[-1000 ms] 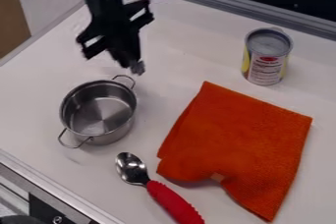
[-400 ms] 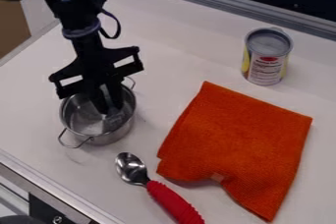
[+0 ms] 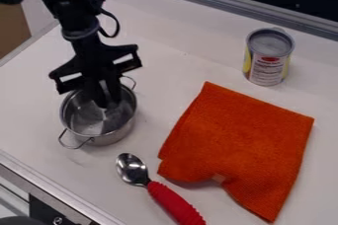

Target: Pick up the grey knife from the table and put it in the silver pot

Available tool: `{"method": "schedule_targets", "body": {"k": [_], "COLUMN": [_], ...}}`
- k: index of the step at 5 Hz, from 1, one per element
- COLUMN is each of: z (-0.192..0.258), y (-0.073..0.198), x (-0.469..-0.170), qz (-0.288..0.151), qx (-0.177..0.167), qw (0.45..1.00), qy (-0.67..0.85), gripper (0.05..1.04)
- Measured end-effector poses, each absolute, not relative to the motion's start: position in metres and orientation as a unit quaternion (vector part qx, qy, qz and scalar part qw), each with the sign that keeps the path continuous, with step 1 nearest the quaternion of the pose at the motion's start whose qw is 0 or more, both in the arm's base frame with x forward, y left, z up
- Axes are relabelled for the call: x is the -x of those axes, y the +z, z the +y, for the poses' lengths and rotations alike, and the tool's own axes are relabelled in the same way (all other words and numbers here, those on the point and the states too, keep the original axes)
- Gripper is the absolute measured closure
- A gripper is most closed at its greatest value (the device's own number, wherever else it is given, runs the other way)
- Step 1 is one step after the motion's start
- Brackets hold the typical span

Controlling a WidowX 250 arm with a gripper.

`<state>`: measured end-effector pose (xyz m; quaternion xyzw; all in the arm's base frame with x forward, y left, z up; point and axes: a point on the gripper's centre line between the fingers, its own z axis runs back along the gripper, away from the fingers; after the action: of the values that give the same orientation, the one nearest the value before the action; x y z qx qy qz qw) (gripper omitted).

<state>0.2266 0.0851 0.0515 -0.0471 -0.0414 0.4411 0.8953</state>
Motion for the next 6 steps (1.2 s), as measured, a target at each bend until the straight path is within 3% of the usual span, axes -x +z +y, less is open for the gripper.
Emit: {"method": "schedule_targets", "body": {"k": [3,4,5,6], "z": [0.089,0.088,0.087,0.086], "y": [0.035,0.032,0.033,0.034], "x": [-0.229,-0.227,-0.225,-0.224], "qz": [-0.060,-0.060,-0.048,-0.039], "qx": [0.021,0.020,0.020,0.021], "qw": [0.908,0.912,0.914,0.918], "qy": [0.415,0.406,0.401,0.395], "gripper": [0.938,0.895,0.664,0.367]}}
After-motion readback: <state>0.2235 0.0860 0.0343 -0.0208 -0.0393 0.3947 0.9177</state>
